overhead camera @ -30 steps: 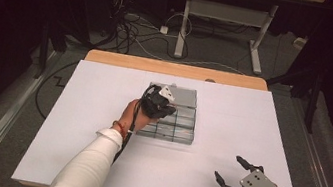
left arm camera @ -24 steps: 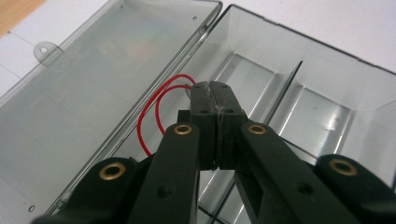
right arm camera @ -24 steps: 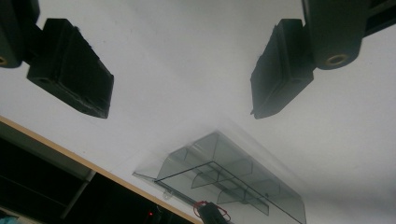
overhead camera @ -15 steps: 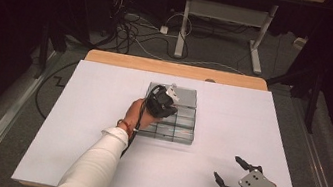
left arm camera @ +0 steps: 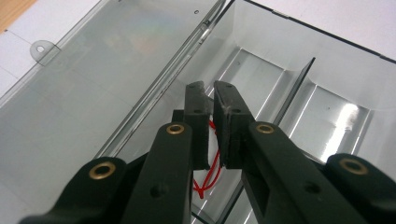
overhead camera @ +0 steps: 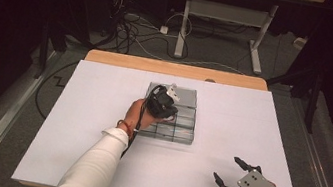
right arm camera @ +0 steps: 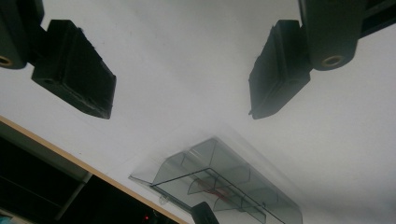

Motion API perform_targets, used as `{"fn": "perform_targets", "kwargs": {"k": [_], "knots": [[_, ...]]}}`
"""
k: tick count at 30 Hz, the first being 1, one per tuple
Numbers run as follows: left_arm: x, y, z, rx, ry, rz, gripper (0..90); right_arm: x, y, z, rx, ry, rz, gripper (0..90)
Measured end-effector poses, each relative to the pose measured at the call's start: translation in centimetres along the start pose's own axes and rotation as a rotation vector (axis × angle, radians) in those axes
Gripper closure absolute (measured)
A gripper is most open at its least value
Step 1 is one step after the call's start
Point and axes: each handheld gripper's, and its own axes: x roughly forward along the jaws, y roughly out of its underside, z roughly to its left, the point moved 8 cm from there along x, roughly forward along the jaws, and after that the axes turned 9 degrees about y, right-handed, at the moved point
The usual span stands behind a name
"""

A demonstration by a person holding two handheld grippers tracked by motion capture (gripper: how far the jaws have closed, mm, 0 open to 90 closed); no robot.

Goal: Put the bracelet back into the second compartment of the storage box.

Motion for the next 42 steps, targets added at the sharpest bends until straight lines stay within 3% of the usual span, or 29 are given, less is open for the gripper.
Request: {"fn": "perform_targets", "kwargs": {"k": [10, 29, 30, 33, 36, 38, 42], "knots": [[-1.0, -0.3, 0.1, -0.006, -0.013, -0.044, 81.9, 0.0, 0.0, 0.2, -0.011, -0.004, 0.002, 24.4], [-3.2, -1.0, 0.3, 0.030, -0.101, -0.131, 78.7, 0.0, 0.0, 0.2, -0.014, -0.002, 0.002, 24.4], [-3.2, -1.2, 0.4, 0.021, -0.109, -0.154, 74.6, 0.0, 0.0, 0.2, -0.013, -0.002, 0.001, 24.4], [-3.4, -1.3, 0.4, 0.040, -0.128, -0.160, 70.4, -0.1, -0.1, 0.2, -0.014, -0.001, 0.000, 24.4], [-3.6, -1.4, 0.4, 0.058, -0.155, -0.165, 53.2, -0.1, -0.1, 0.2, -0.013, 0.001, -0.001, 24.4], [-3.7, -1.5, 0.3, 0.059, -0.154, -0.177, 45.8, -0.1, -0.1, 0.2, -0.012, 0.000, -0.002, 24.4], [-3.7, -1.4, 0.3, 0.065, -0.197, -0.175, 27.7, 0.0, 0.0, 0.2, -0.014, 0.000, 0.001, 24.1]]}}
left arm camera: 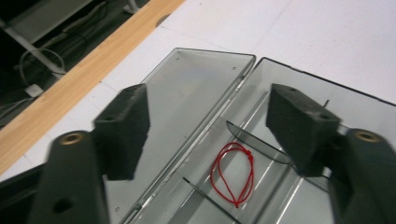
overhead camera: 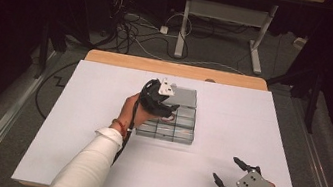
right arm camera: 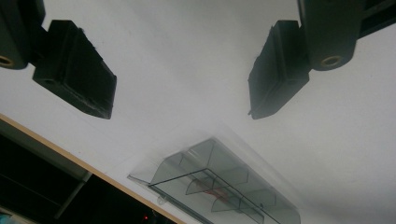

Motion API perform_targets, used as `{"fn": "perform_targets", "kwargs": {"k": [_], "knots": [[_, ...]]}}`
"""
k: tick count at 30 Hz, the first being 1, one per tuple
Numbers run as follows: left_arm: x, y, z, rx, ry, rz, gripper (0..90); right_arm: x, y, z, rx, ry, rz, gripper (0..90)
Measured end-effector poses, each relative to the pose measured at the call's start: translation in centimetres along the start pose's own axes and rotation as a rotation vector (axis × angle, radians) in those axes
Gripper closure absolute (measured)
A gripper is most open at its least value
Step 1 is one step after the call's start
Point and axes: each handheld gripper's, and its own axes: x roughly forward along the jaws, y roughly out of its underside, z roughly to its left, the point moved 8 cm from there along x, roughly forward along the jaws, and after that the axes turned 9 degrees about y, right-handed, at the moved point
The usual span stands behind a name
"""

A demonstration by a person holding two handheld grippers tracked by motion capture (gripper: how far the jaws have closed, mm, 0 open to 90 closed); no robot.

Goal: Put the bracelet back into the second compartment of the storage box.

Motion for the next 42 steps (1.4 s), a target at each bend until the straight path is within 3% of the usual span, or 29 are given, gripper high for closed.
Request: {"fn": "perform_targets", "kwargs": {"k": [3, 8, 19, 38, 42], "knots": [[0.2, 0.2, -0.1, 0.003, -0.011, 0.011, 20.4, 0.1, 0.0, 0.0, -0.001, 0.002, 0.001, 23.9], [0.0, 0.2, -0.4, 0.025, -0.008, -0.018, 14.0, 0.1, 0.0, 0.1, -0.002, 0.002, 0.001, 23.9], [-1.6, -0.1, -0.6, 0.058, -0.037, -0.052, 14.9, 0.1, 0.0, 0.1, 0.000, 0.001, -0.002, 23.8], [-4.3, 1.1, -1.0, 0.144, -0.112, -0.024, 15.0, 0.3, 0.2, 0.1, 0.005, 0.008, 0.007, 23.4], [-5.0, 1.4, -1.0, 0.145, -0.107, -0.053, 15.0, 0.3, 0.3, 0.1, 0.006, 0.010, 0.011, 23.5]]}}
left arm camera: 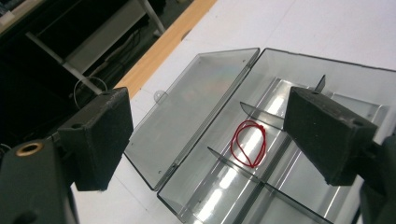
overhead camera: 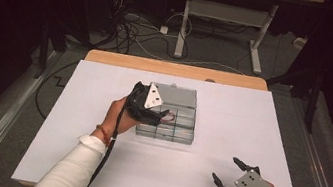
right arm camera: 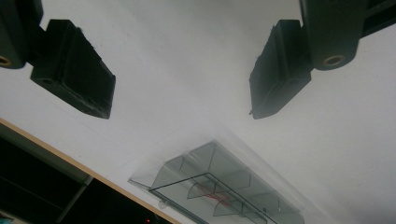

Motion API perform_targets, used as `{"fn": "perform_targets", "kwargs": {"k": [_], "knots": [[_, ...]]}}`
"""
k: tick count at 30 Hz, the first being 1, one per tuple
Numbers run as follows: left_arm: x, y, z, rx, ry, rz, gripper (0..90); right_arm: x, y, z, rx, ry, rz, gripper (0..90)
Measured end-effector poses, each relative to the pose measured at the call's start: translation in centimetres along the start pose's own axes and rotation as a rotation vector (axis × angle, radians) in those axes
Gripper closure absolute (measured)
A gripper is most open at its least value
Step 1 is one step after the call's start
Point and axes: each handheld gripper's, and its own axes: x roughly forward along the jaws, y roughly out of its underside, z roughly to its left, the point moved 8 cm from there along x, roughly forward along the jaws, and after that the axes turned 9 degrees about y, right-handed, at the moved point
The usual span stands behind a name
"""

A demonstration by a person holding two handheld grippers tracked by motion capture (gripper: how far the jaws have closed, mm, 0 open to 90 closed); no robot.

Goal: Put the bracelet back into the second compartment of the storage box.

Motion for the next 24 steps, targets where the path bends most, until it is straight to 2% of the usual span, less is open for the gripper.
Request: {"fn": "perform_targets", "kwargs": {"k": [15, 20, 24], "knots": [[-1.9, 0.6, -1.5, 0.030, 0.006, -0.074, 15.0, 0.2, 0.1, 0.3, -0.006, -0.004, 0.002, 23.4], [-2.5, 1.1, -2.6, 0.036, 0.031, -0.102, 15.0, 0.1, -0.1, 0.4, -0.010, -0.007, -0.005, 23.3], [-3.1, 1.3, -3.1, 0.049, 0.028, -0.112, 15.0, 0.1, -0.2, 0.5, -0.011, -0.008, -0.006, 23.3]]}}
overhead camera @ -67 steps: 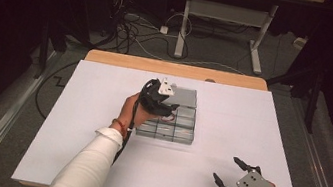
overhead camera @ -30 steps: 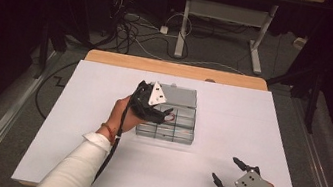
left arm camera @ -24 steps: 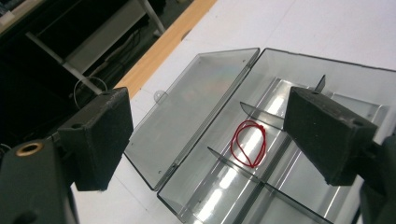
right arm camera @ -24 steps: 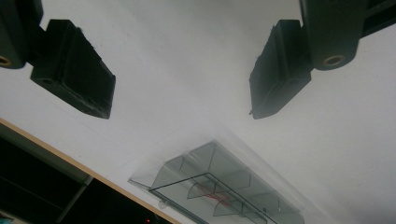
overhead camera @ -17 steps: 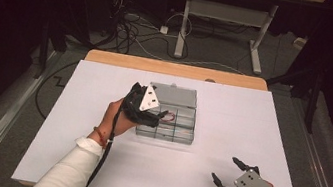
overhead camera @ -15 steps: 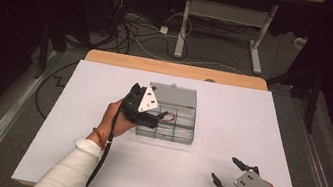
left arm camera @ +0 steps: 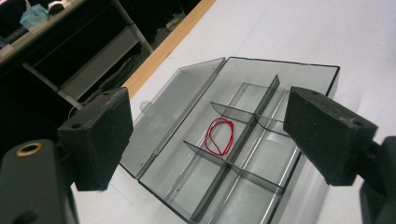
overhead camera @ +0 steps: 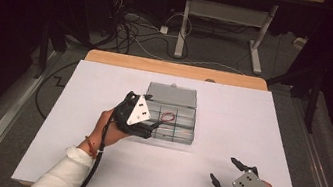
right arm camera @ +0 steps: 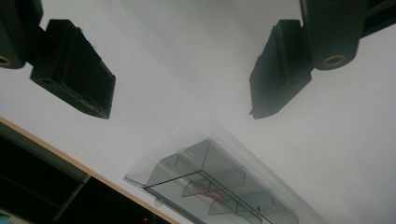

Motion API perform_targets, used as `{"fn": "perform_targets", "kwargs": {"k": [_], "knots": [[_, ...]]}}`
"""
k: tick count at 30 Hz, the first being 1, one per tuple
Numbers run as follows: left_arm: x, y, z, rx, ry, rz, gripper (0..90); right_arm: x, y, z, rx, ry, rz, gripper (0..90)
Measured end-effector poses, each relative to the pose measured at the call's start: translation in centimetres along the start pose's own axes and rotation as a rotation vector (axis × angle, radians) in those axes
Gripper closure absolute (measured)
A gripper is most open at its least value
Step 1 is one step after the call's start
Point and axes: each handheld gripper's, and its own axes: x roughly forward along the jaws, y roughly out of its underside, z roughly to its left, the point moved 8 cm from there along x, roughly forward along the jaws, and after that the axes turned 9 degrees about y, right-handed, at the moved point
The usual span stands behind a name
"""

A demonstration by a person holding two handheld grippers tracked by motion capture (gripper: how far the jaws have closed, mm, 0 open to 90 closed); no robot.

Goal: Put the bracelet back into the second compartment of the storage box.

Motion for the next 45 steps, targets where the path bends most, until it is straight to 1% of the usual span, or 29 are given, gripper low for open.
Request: {"fn": "perform_targets", "kwargs": {"k": [2, 4, 9, 11, 13, 16, 18, 20, 26, 31, 37, 39, 45], "knots": [[-0.4, 0.0, -0.2, 0.013, -0.008, -0.001, 15.0, -0.1, -0.1, 0.0, 0.001, 0.001, -0.002, 23.3], [-0.9, -0.2, -0.4, 0.035, -0.025, -0.012, 15.2, -0.2, -0.1, 0.1, -0.001, 0.000, -0.005, 23.3], [-2.1, -0.7, -1.1, 0.056, -0.026, -0.044, 15.7, -0.2, -0.3, 0.2, -0.002, -0.004, -0.011, 23.3], [-2.5, -0.7, -1.3, 0.055, -0.019, -0.049, 15.8, -0.2, -0.3, 0.3, -0.006, -0.005, -0.011, 23.3], [-2.9, -0.6, -1.5, 0.062, -0.026, -0.049, 15.6, -0.3, -0.3, 0.3, -0.006, -0.007, -0.012, 23.3], [-3.5, -0.5, -1.7, 0.057, -0.026, -0.059, 15.6, -0.3, -0.4, 0.4, -0.008, -0.008, -0.015, 23.3], [-3.8, -0.4, -1.8, 0.062, -0.030, -0.056, 15.5, -0.3, -0.4, 0.4, -0.009, -0.008, -0.014, 23.3], [-4.1, -0.3, -2.0, 0.057, -0.027, -0.061, 15.5, -0.3, -0.5, 0.5, -0.009, -0.010, -0.014, 23.3], [-4.9, -0.1, -2.5, 0.063, -0.031, -0.067, 15.4, -0.3, -0.5, 0.7, -0.013, -0.013, -0.016, 23.3], [-5.5, -0.1, -3.1, 0.071, -0.029, -0.071, 15.4, -0.3, -0.6, 0.8, -0.013, -0.015, -0.017, 23.3], [-6.1, 0.2, -3.6, 0.070, -0.025, -0.079, 15.4, -0.3, -0.7, 0.9, -0.018, -0.017, -0.019, 23.3], [-6.2, 0.3, -3.7, 0.071, -0.030, -0.077, 15.4, -0.3, -0.7, 0.9, -0.017, -0.017, -0.019, 23.3], [-6.7, 0.8, -4.2, 0.078, -0.030, -0.074, 15.4, -0.4, -0.8, 1.1, -0.020, -0.019, -0.021, 23.2]]}}
